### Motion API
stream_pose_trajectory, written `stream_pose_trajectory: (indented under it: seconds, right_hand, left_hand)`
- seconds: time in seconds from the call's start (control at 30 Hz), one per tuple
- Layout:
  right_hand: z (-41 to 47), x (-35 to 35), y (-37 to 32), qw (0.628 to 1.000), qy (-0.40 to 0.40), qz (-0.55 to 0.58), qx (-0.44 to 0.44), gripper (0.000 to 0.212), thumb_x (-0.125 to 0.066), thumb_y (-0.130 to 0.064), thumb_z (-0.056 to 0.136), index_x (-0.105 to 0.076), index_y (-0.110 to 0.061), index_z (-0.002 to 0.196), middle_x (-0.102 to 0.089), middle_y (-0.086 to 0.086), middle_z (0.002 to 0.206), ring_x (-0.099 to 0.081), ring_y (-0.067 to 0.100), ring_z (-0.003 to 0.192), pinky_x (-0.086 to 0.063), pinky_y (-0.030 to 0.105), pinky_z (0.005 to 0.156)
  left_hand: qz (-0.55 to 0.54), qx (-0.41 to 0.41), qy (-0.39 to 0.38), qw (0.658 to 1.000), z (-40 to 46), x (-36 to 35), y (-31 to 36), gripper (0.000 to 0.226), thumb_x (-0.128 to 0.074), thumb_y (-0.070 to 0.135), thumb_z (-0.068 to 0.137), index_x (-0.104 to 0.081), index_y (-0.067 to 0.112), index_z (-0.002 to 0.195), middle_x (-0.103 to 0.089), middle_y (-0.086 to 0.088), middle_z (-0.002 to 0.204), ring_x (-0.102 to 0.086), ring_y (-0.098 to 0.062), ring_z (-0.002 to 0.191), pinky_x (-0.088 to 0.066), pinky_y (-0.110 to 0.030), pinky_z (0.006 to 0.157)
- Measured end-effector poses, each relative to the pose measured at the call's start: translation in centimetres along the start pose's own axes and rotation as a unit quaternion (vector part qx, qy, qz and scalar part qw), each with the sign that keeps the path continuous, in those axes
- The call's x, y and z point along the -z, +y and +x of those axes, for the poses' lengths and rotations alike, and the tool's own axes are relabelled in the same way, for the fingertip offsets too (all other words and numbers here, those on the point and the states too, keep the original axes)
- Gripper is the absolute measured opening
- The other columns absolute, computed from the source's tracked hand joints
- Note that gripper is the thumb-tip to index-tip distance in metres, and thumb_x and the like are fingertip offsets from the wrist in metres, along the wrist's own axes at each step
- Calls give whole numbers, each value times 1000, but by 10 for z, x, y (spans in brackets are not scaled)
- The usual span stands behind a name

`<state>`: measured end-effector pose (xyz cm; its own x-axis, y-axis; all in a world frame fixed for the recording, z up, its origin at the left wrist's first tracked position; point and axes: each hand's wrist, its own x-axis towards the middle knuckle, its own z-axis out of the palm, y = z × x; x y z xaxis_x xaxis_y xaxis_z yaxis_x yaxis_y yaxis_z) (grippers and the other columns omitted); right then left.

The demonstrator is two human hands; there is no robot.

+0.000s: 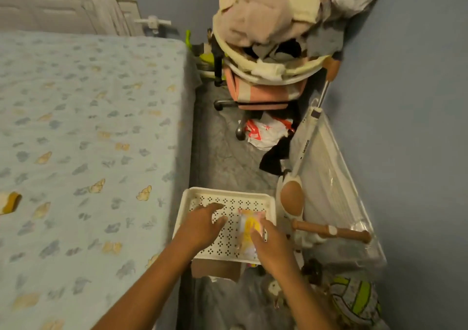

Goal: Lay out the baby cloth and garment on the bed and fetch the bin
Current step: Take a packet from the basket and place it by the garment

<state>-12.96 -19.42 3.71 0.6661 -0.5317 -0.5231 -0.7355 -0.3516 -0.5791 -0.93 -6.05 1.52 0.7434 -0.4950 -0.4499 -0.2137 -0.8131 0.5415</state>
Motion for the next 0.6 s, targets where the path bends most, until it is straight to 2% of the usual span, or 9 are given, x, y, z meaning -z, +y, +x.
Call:
stream_pose_trajectory:
  seconds: [0.07,0.13,0.17,0.27,0.37,0.43,0.5,0.57,0.6]
  right_hand:
    - [33,-35,29,999,-27,-11,-15,53,-46,-46,90,-47,-22,137,-57,6,130,-57,25,114,-47,31,91]
    - [65,-68,55,998,-49,-14,-26,64,-42,-56,82,-41,-27,139,-51,7,138,-52,26,123,-48,40,98]
    - [78,-81,65,998,-50,-18,-31,65,-45,-55,82,-37,-28,141,-45,9,143,-48,28,128,-46,43,101]
    - [85,-85,58,999,-20,-3,-46,66,-56,-35,90,-26,-26,148,-27,17,150,-38,33,134,-42,43,106]
    - [94,-90,60,999,1,3,-45,72,-56,-19,90,-18,-26,151,-15,15,154,-30,32,139,-36,39,111]
    - [99,-93,63,999,11,19,-30,75,-57,-15,87,-20,-29,150,-16,10,154,-29,31,140,-35,41,112]
    - [102,-94,64,998,11,64,-23,72,-53,-18,83,-27,-34,149,-24,6,151,-34,29,138,-38,42,111]
    - [102,-90,61,996,-1,85,-20,74,-51,-11,81,-31,-36,148,-28,5,147,-38,27,135,-37,34,111]
    - [102,-87,60,997,-15,77,-19,78,-52,-3,81,-31,-33,149,-28,6,146,-38,25,134,-35,27,110]
  left_hand:
    - [-8,-5,-23,1000,20,-45,-15,47,-55,37,95,-47,31,140,-60,-9,132,-57,-25,119,-45,-35,99]
    - [-25,-6,-44,999,35,-79,-26,52,-57,28,93,-44,29,143,-60,-14,125,-56,-28,115,-43,-33,96]
    - [-37,-5,-52,998,41,-93,-29,56,-59,24,92,-43,29,144,-58,-15,123,-54,-28,113,-43,-32,93]
    - [-67,-10,-58,996,58,-121,-37,66,-67,20,86,-40,30,146,-51,-14,118,-49,-27,109,-40,-26,87]
    - [-128,-17,-73,989,69,-127,-36,74,-67,18,86,-33,34,149,-46,-7,113,-50,-20,100,-44,-27,91]
    - [-152,-37,-82,984,74,-128,-35,80,-69,17,85,-28,33,151,-48,-2,112,-50,-20,102,-45,-29,94]
    - [-153,-49,-83,984,78,-130,-38,82,-71,21,83,-28,36,151,-54,-6,116,-51,-20,107,-46,-34,96]
    - [-168,-64,-78,981,79,-129,-40,81,-75,24,79,-34,36,148,-59,-5,126,-55,-14,112,-47,-32,99]
    - [-179,-68,-70,979,78,-127,-42,80,-77,19,78,-38,31,147,-59,-2,131,-57,-5,113,-46,-25,101]
